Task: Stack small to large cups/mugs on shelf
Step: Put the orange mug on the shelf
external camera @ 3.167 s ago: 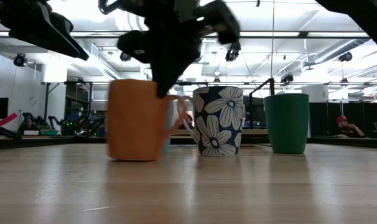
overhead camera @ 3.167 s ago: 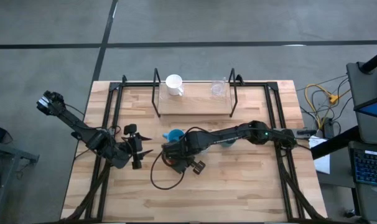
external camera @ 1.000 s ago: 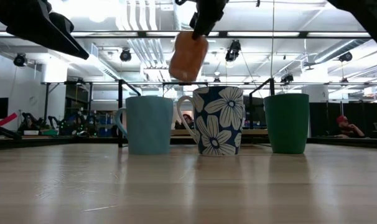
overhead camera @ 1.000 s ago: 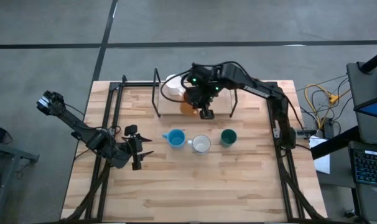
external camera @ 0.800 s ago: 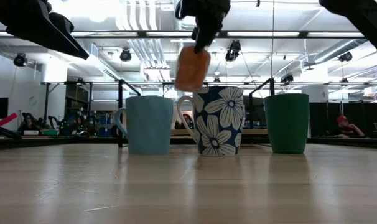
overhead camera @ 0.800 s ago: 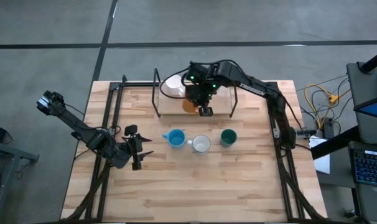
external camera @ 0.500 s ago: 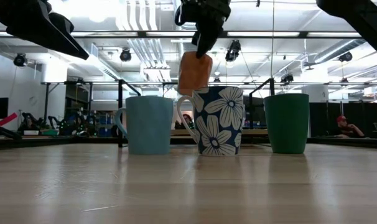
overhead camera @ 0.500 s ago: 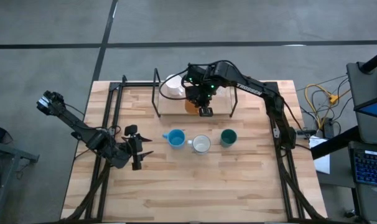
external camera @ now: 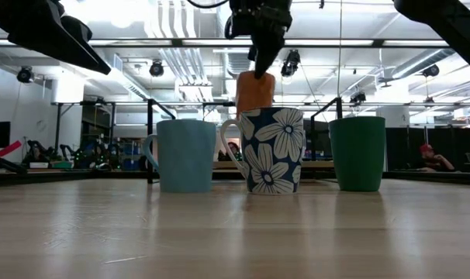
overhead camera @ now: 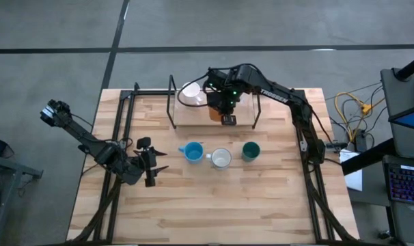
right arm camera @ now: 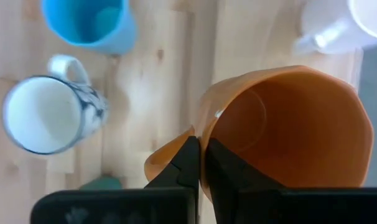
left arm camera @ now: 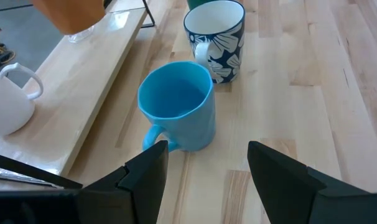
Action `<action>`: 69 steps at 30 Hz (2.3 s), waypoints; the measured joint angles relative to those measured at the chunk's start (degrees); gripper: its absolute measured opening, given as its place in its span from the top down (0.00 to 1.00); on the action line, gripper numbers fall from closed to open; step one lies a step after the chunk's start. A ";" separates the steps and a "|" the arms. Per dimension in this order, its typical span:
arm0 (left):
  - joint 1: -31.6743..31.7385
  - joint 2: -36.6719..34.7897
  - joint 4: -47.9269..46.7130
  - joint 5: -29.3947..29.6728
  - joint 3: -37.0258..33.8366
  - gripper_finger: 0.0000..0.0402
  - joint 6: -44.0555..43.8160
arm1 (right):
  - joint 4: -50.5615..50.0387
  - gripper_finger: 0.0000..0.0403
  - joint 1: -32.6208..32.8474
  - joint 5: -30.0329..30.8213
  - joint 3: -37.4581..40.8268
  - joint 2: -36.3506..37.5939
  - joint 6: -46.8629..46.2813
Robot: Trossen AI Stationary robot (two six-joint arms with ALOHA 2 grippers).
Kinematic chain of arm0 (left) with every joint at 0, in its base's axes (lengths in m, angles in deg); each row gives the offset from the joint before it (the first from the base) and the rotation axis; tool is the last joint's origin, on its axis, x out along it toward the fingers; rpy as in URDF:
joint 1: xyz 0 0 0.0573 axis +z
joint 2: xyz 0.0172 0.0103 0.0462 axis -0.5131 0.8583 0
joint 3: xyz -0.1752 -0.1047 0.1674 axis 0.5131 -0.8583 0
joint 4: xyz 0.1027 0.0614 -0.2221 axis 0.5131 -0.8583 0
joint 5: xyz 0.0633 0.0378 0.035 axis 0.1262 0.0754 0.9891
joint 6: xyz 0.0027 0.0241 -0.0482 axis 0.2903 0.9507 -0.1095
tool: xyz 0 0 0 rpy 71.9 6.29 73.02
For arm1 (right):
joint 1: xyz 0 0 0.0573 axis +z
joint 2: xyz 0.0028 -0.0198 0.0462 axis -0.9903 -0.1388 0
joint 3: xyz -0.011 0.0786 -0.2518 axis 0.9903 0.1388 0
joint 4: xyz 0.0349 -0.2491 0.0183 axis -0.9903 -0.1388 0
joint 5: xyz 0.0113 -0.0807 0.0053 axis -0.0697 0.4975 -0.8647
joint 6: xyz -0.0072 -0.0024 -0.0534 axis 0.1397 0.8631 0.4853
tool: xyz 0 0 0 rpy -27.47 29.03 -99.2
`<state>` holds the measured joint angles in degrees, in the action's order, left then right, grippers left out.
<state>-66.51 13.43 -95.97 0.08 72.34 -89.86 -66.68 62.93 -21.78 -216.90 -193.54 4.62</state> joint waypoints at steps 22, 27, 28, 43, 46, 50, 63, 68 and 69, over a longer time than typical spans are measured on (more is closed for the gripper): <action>0.00 0.00 0.04 0.01 0.00 0.48 0.02 | 8.26 0.98 -8.25 0.88 5.72 -0.04 3.14; 0.00 0.00 0.04 0.01 -0.01 0.48 0.02 | 10.41 0.98 -9.12 0.88 7.14 -0.04 5.12; 0.00 0.00 0.05 0.01 -0.01 0.48 0.04 | 11.17 0.98 -9.26 0.91 7.34 -0.04 5.55; 0.04 0.00 0.31 0.04 -0.02 0.48 0.04 | 16.79 0.98 -13.62 -0.96 8.19 -0.04 3.97; 0.04 0.00 0.33 0.04 -0.02 0.48 0.04 | 17.26 0.98 -14.05 -2.52 8.26 -0.04 3.47; 0.04 0.00 0.31 0.04 -0.02 0.48 0.04 | 17.46 0.98 -13.94 -2.72 7.92 -1.62 3.48; 0.04 0.00 0.09 0.04 -0.02 0.48 0.18 | 16.75 0.98 -14.25 0.53 7.63 -5.16 4.54; 0.04 0.00 0.09 0.04 -0.02 0.48 0.37 | 16.80 0.98 -14.22 0.45 7.63 -5.16 4.58; 0.04 0.00 0.10 0.04 -0.02 0.48 0.37 | 16.85 0.98 -14.22 0.45 7.63 -5.16 4.58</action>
<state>-66.46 13.43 -95.87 0.11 72.32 -89.48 -49.83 48.70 -21.33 -209.27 -198.70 9.20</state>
